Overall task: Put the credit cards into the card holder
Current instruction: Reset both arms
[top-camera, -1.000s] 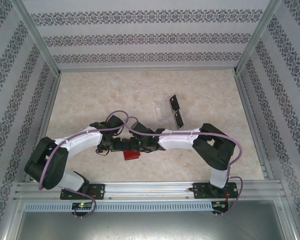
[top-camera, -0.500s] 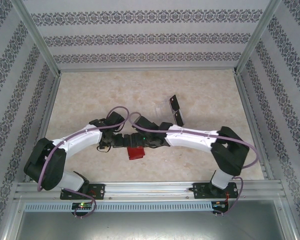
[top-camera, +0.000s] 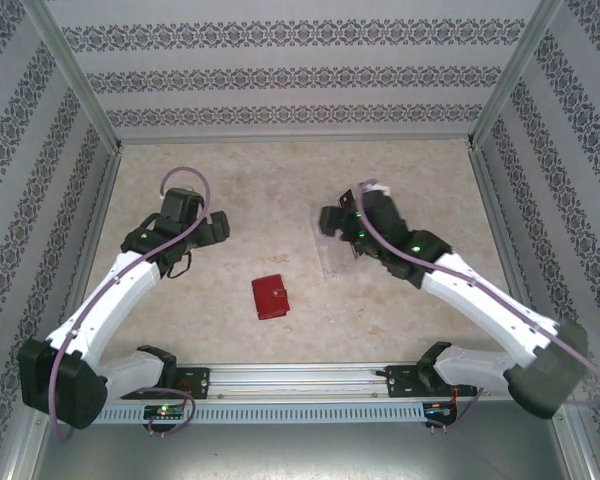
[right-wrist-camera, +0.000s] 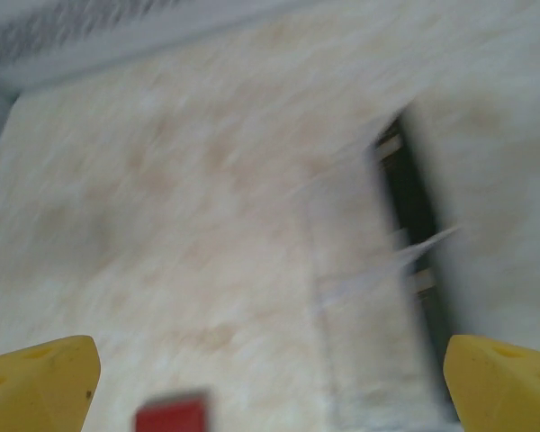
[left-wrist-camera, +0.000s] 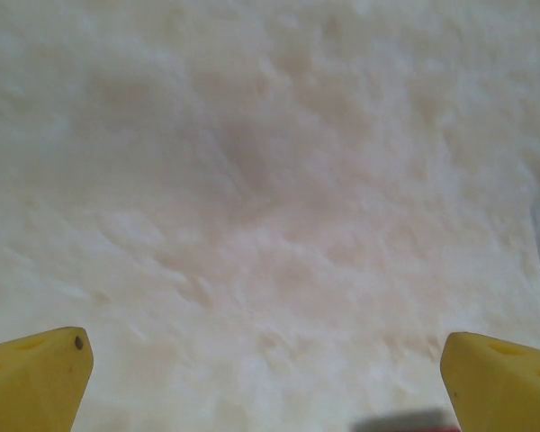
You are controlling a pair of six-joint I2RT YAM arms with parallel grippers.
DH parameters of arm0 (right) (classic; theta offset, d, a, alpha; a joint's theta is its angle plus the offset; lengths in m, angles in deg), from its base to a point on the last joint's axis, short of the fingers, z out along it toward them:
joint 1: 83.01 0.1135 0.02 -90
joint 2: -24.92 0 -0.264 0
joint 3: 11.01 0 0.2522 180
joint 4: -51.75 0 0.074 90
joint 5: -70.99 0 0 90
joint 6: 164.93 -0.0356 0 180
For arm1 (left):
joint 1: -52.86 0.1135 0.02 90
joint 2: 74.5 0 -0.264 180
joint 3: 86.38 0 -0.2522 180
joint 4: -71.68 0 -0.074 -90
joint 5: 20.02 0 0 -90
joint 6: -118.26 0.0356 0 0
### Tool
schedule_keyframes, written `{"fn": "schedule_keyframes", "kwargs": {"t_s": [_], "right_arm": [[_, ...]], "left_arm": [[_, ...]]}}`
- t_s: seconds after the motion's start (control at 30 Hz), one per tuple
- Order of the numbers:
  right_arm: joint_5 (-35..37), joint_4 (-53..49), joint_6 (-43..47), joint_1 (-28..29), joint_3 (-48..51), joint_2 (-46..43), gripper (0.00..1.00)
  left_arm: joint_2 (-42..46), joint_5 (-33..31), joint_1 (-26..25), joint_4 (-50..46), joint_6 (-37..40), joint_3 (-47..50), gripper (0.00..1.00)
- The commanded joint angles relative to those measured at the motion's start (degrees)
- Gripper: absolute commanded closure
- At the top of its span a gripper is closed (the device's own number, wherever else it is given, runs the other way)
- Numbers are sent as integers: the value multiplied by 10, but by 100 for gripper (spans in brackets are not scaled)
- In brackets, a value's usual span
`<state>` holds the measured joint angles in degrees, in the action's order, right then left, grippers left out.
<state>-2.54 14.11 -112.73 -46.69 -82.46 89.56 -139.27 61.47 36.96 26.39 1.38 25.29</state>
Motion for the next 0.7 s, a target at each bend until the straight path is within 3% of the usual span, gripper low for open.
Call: {"fn": "schedule_keyframes", "kwargs": {"t_s": [0.0,0.1,0.23,0.43,0.53,0.67], "right_arm": [[113,32,69,-73,50,-52,2],[136,85,107,-159,96,-87,2],[149,188,176,-246,177,-102,2],[159,329,241,-312,252,-21,2],[151,415,266,-314,275,43,2],[123,530,315,-314,302,114,2]], "left_arm": [[32,-77,16,123,106,53,0],[64,-142,24,273,174,134,0],[60,-139,74,420,235,216,0],[-1,-127,116,519,298,263,0],[-63,-137,125,606,313,289,0],[-132,-80,128,708,314,317,0]]}}
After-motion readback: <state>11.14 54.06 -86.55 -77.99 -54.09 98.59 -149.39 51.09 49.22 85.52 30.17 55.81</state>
